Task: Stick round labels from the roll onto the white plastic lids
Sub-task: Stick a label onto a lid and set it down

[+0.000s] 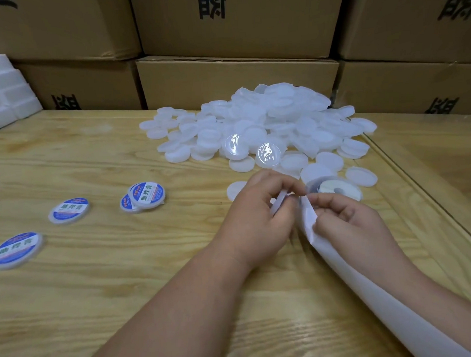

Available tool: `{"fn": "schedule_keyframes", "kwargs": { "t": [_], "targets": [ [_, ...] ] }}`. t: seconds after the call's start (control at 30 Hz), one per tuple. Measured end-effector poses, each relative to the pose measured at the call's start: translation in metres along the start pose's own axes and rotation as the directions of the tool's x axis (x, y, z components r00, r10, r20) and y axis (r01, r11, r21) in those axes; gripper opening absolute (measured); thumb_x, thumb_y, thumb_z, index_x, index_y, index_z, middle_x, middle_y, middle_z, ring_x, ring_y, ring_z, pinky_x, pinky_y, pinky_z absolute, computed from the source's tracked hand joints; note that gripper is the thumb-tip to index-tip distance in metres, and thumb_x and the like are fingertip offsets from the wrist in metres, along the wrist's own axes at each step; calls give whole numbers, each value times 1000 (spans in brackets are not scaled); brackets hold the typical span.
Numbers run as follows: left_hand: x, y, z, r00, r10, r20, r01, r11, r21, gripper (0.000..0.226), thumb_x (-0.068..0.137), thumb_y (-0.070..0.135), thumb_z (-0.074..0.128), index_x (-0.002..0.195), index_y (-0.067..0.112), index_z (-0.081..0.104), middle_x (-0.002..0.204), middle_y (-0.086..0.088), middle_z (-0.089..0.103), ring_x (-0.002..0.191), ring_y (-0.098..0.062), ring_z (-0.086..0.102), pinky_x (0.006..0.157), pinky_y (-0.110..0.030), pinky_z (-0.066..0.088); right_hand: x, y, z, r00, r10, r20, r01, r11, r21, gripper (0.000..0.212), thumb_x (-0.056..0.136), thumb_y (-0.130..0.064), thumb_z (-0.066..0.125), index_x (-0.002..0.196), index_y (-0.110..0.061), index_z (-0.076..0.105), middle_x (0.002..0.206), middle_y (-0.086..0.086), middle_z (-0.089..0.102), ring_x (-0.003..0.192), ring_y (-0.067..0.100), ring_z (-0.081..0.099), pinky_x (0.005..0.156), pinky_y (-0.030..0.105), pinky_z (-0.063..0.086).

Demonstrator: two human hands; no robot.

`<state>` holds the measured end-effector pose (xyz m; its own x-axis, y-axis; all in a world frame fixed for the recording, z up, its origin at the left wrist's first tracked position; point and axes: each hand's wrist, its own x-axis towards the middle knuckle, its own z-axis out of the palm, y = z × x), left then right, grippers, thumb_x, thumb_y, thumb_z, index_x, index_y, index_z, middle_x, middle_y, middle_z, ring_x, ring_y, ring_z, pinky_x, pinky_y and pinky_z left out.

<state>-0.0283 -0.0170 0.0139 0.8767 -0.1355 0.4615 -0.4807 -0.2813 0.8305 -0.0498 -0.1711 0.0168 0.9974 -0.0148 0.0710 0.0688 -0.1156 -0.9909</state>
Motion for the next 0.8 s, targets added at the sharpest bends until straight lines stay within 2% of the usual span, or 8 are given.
{"fn": "schedule_keyframes", "kwargs": {
  "t": [0.1,0.17,0.27,0.4,0.53,0.67,0.73,0.8],
  "targets": [
    [-1,2,1,994,-76,76,77,997,-21,19,90,26,68,97,44,66,104,17,65,99,2,61,79,-8,44,-2,-3,0,1000,17,19,-18,999,36,37,71,-19,58,89,-45,76,82,8,61,74,15,53,64,27,44],
    [-2,3,1,992,-94,88,100,993,-60,25,87,29,71,100,49,64,104,19,66,96,1,63,78,-9,46,-5,-4,1,1000,24,19,-25,999,46,31,70,-24,60,92,-40,76,76,6,60,67,15,52,56,23,44],
    [-1,3,0,991,-92,98,102,990,-99,39,87,16,72,100,51,63,101,21,65,89,1,64,74,-8,48,-8,-5,4,1000,19,23,-20,999,47,20,74,-32,66,91,-34,76,67,5,64,47,10,49,42,19,38],
    [0,3,-1,989,-116,89,127,983,-134,33,85,18,73,103,45,64,95,19,68,90,-5,66,77,-17,53,-6,-4,1,998,7,62,-8,1000,6,24,73,-30,69,95,-24,76,87,15,75,73,17,64,69,29,51],
    [2,3,-3,986,-151,71,163,965,-206,32,85,16,76,101,42,66,93,12,71,93,-9,68,79,-17,53,-6,-5,2,996,-17,90,20,999,-28,21,71,-29,64,89,-26,75,68,-7,68,62,6,57,56,15,46],
    [2,4,-3,983,-167,78,180,961,-211,30,86,15,77,101,40,67,91,13,71,91,-8,67,75,-14,52,-2,-5,0,998,-9,54,9,1000,2,25,66,-20,58,82,-24,76,56,-12,51,52,1,46,50,11,39],
    [2,3,-2,982,-176,75,188,962,-197,30,87,14,76,102,38,67,90,16,70,91,-6,67,75,-13,51,-1,-6,-1,998,-3,58,2,1000,18,29,65,-18,57,85,-23,78,61,1,55,61,7,51,59,18,42],
    [2,2,-2,981,-184,68,193,964,-180,29,87,13,74,102,37,68,90,17,71,90,-4,67,75,-13,52,-1,-6,-1,998,1,66,-3,1000,28,32,65,-17,57,87,-24,79,80,25,63,74,18,57,70,30,46]
  ]
}}
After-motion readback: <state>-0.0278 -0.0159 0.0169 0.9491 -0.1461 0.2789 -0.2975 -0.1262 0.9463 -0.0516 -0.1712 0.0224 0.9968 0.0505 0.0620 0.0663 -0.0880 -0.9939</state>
